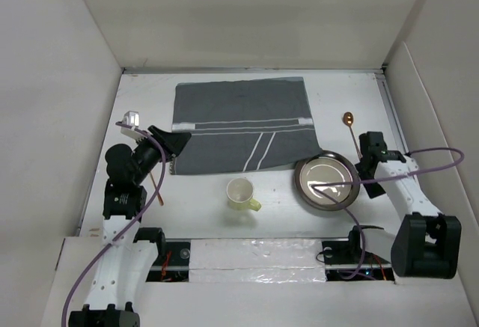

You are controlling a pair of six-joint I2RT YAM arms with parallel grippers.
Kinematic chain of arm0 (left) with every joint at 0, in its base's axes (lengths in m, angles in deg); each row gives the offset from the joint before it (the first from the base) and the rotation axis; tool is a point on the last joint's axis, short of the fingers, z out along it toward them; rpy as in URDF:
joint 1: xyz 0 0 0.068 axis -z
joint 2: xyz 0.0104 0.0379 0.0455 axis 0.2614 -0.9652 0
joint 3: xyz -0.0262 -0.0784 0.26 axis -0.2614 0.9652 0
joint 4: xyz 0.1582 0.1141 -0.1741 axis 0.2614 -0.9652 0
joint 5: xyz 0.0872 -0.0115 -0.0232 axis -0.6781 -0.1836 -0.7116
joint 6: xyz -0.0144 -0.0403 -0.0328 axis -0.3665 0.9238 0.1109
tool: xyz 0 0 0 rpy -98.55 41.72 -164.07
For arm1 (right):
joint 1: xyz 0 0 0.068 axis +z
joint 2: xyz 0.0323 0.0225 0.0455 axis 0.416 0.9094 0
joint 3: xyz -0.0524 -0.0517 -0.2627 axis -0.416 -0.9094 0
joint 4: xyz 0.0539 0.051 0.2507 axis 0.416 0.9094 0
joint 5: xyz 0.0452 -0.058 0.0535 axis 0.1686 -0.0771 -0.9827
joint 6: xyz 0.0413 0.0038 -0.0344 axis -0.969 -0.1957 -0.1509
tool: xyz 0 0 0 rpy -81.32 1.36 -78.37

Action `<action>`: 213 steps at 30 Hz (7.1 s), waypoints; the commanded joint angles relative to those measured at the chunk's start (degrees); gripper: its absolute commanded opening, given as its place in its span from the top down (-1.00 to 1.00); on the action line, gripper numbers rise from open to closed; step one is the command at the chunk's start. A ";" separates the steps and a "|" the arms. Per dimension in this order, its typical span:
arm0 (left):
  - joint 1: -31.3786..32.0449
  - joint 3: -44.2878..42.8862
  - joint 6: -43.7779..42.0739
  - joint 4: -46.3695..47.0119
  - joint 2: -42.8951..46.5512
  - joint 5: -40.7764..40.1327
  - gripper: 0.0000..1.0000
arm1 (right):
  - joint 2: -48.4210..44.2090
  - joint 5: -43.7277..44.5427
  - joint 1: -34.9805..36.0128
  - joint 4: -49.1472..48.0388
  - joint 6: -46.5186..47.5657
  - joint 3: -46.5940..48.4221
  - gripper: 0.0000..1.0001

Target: Set the dinner table for one person

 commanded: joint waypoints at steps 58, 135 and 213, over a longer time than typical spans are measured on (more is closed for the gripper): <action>-2.65 -1.34 -0.69 -1.05 1.98 -4.50 0.34 | -26.63 -61.23 -15.29 -9.41 42.06 8.95 1.00; 0.16 -6.44 -19.41 -18.99 3.57 -9.69 0.31 | 39.23 -44.64 22.68 -78.32 19.11 17.02 -0.25; 0.16 -6.62 -19.94 -19.25 2.86 -7.23 0.36 | 40.07 -17.31 21.63 -51.95 61.21 50.44 1.00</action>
